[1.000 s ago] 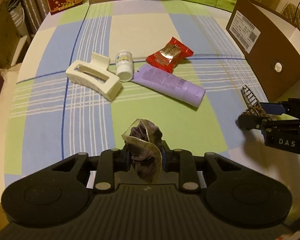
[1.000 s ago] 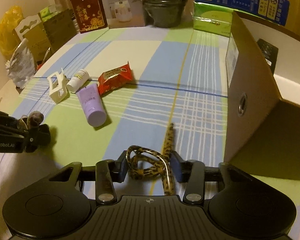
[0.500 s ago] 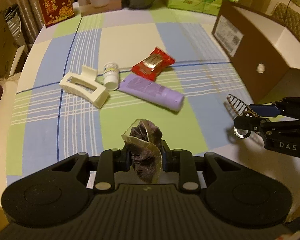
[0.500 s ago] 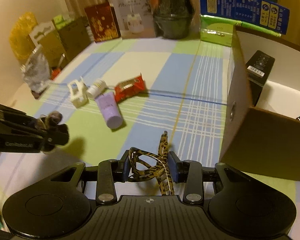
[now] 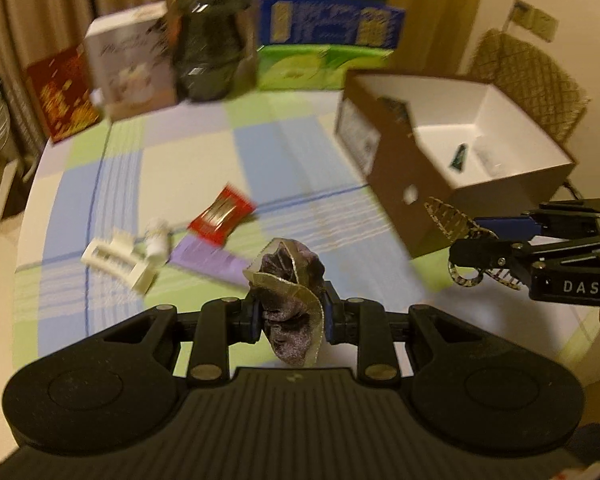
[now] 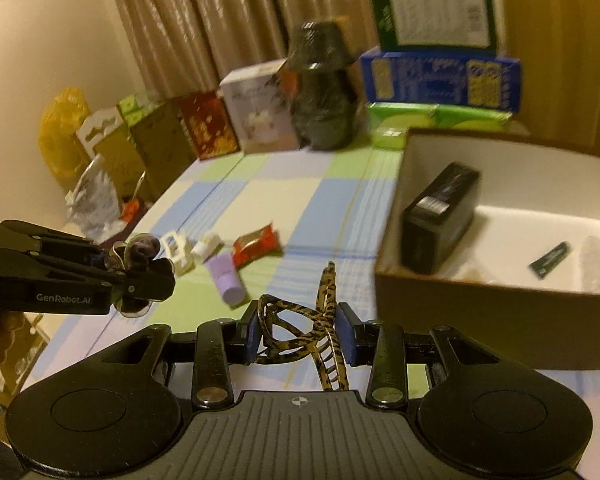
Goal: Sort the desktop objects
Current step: 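Carry the scrunchie with left tool while right carries leopard clip to box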
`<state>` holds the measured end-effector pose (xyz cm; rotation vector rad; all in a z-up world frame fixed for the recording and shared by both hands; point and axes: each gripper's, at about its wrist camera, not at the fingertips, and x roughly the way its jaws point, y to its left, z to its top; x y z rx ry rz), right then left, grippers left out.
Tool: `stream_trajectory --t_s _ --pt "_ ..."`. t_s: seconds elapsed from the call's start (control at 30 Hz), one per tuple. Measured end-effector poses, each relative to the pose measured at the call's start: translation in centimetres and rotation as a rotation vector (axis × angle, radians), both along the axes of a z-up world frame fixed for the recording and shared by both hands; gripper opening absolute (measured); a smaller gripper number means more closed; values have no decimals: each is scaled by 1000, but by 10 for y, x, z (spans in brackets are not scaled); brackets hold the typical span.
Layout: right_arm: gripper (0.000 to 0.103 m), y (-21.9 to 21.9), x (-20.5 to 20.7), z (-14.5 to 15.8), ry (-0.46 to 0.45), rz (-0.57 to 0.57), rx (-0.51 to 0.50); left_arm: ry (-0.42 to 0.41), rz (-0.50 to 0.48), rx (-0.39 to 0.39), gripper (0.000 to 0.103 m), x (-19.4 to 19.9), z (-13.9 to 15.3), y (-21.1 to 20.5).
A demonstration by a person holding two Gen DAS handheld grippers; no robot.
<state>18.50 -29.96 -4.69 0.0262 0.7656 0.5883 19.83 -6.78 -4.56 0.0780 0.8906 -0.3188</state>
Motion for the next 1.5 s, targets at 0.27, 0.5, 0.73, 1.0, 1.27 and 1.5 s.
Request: stream_trajectory --t_s 0.27,0.5,0.73,1.0,1.27,1.5 --pt "36 -58 5 35 -66 -94 23 -74 -124 -37 23 11 27 -56" --pt "36 -111 32 54 -122 -179 19 -117 -211 -60 23 39 40 -114" --pt "36 -153 81 56 -178 -186 9 -108 -240 -88 23 83 42 -167" --pt "36 -184 129 28 -134 -62 -57 -31 -249 -66 23 130 22 -216" --pt "36 -198 166 -13 7 65 -149 34 -271 -9 23 158 -3 -254" --pt "36 -202 181 -44 133 76 -214 78 -286 24 23 170 -22 -272"
